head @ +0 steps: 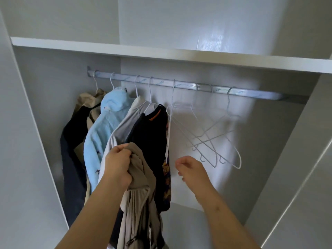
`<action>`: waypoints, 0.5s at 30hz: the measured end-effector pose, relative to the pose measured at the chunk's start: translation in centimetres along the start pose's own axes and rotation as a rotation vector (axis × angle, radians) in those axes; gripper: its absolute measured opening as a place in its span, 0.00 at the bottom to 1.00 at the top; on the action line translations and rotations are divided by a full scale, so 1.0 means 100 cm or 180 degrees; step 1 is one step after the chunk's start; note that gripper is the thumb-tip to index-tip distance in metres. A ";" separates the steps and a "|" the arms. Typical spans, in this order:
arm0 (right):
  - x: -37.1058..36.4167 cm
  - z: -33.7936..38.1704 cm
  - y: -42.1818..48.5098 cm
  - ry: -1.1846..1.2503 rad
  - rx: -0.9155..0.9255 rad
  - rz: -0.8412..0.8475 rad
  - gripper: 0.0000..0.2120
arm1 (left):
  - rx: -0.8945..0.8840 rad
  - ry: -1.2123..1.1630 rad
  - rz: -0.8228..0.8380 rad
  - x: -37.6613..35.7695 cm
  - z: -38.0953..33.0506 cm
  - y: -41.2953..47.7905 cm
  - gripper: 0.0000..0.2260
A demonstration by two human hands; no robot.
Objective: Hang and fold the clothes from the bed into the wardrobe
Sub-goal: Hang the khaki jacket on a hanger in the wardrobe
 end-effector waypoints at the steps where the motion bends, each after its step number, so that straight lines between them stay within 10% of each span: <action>1: -0.002 0.006 0.009 0.0049 0.0028 -0.0065 0.08 | 0.0025 -0.0073 0.0009 -0.004 -0.002 0.009 0.14; 6: -0.020 0.026 0.062 0.0217 -0.0074 -0.0342 0.03 | 0.0089 -0.0191 0.0055 -0.014 -0.006 0.058 0.14; 11: -0.041 0.031 0.104 0.0481 -0.0361 -0.0321 0.22 | 0.0172 -0.0081 0.0194 -0.022 0.002 0.102 0.14; 15: -0.050 0.037 0.127 0.0884 -0.0443 -0.0612 0.09 | 0.0133 0.0311 0.0320 -0.026 0.008 0.134 0.13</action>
Point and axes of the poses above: each hand's wrist, its own y-axis towards the middle knuckle, its own x-axis out of the back of the hand, z = x × y, the point moved 6 cm from there along y, towards the middle knuckle, and after that the axes turned 14 degrees about -x, right-handed, at the moved point
